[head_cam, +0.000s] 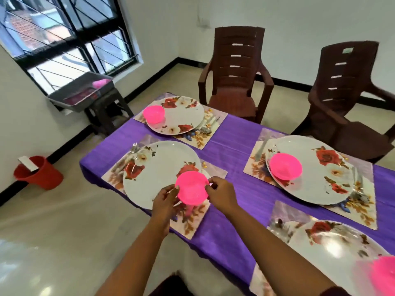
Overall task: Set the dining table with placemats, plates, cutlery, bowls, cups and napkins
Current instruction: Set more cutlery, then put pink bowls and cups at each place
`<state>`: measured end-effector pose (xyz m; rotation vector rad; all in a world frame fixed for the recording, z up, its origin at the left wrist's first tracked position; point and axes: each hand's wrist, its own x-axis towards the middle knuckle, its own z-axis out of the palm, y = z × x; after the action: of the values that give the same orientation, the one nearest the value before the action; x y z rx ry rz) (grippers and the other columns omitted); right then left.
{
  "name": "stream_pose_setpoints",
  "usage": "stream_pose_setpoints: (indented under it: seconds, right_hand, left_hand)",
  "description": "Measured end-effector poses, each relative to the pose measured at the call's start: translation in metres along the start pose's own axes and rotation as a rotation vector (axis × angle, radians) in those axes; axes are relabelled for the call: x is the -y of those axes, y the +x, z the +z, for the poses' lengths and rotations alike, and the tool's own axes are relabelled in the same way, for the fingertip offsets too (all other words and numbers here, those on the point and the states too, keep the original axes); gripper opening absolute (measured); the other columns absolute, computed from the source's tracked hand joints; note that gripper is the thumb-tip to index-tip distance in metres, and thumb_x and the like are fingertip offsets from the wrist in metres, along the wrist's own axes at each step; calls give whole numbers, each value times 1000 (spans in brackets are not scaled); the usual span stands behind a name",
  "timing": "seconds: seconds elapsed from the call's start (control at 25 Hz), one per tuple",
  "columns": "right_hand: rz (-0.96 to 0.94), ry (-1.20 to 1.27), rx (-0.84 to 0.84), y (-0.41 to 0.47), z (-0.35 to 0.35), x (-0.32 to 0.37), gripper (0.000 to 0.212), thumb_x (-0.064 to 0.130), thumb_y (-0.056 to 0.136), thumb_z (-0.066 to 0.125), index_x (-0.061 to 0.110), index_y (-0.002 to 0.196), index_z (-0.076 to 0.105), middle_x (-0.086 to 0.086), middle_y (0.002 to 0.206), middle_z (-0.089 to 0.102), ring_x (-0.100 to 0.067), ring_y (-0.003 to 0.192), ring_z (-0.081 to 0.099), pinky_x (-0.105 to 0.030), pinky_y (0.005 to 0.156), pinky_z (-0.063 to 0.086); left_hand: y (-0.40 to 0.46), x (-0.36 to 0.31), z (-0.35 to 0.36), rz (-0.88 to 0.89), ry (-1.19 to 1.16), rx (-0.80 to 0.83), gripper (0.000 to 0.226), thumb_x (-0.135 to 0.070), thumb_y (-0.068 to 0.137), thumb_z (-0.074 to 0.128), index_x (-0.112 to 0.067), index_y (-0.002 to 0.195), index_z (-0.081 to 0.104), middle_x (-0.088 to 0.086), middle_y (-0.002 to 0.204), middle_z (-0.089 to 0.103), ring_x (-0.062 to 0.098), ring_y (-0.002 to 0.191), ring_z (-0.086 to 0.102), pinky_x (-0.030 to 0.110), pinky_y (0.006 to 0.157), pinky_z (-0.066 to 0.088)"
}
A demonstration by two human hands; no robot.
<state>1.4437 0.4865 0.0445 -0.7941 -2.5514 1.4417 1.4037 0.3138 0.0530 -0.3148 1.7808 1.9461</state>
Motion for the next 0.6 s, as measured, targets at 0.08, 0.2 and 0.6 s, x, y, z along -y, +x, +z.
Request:
stream_pose_setpoints:
  seconds: [0.08,0.2,0.6]
  right_hand:
    - [59,23,-29,11,22,11,13,19,85,64,16,96,71,-6,71,70,-26,65,68,-43,66,57]
    - [138,17,-87,22,42,32,12,17,88,64,16,97,71,-1,70,68,-18,62,65,-26,61,50]
    - [279,116,-163,75,56,42,24,22,93,63,13,113,70,-6,88,72,-24,76,70,-45,76,57]
  left_hand:
    - [21,-13,-18,-29,46,25,22,-24,93,62,-14,113,60,10,109,67,27,96,68,36,62,60]
    - [60,-34,-41,-63,82,106,21,-24,92,64,-16,111,62,11,112,67,27,100,66,33,66,57]
    - [140,-63,-36,-88,177,282,16,-19,91,66,-14,107,65,12,110,68,27,101,67,31,72,58]
